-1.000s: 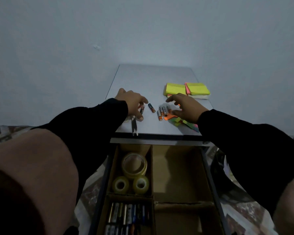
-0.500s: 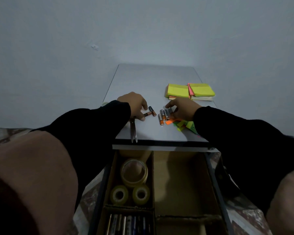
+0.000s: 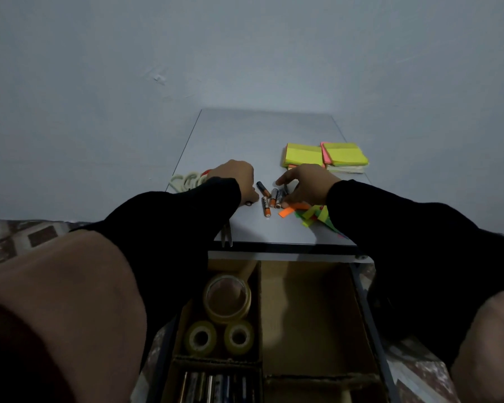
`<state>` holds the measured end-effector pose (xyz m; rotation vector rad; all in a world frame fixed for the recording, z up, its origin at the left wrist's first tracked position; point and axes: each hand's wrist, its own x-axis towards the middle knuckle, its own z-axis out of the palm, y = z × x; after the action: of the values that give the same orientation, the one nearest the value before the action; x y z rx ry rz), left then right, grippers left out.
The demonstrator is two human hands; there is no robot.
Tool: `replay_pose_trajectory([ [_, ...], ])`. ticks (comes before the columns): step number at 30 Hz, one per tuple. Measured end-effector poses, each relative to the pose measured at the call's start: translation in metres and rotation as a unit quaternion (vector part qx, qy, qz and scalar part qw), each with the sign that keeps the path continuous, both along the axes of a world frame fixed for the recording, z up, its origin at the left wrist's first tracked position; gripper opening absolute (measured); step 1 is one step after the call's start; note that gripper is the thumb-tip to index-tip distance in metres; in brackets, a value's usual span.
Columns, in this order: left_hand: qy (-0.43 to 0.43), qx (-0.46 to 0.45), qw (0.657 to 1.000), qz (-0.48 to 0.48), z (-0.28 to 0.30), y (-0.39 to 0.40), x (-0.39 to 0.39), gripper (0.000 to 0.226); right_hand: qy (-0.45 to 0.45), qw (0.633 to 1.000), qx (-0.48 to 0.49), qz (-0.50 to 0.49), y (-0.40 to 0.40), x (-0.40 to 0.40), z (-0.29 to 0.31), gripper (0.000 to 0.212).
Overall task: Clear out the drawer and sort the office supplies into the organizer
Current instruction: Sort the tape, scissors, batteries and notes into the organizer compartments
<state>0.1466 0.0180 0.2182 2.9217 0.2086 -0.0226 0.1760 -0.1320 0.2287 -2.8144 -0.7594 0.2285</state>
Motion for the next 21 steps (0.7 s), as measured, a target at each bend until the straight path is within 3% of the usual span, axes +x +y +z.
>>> replay_pose_trajectory([
  [3, 0.002, -0.049, 0.999, 0.004, 0.005, -0.002, 0.000, 0.049, -0.007, 1.000, 0.000, -0.001, 0.000, 0.000, -0.001, 0.049],
  [8, 0.077, -0.226, 0.970, 0.037, 0.016, 0.001, 0.000, 0.056, 0.021, 1.000, 0.001, -0.004, 0.002, 0.003, 0.001, 0.058],
  [12, 0.098, -0.245, 0.964, 0.041, 0.013, 0.004, 0.003, 0.061, 0.010, 1.000, -0.021, -0.002, 0.008, 0.006, -0.001, 0.057],
  [17, 0.107, -0.265, 0.958, 0.037, 0.013, 0.003, 0.004, 0.051, 0.014, 0.999, -0.032, -0.003, 0.011, 0.008, -0.001, 0.058],
  [21, 0.089, -0.235, 0.968, 0.023, 0.007, 0.002, 0.006, 0.046, -0.002, 1.000, -0.026, 0.001, 0.012, 0.006, -0.006, 0.053],
])
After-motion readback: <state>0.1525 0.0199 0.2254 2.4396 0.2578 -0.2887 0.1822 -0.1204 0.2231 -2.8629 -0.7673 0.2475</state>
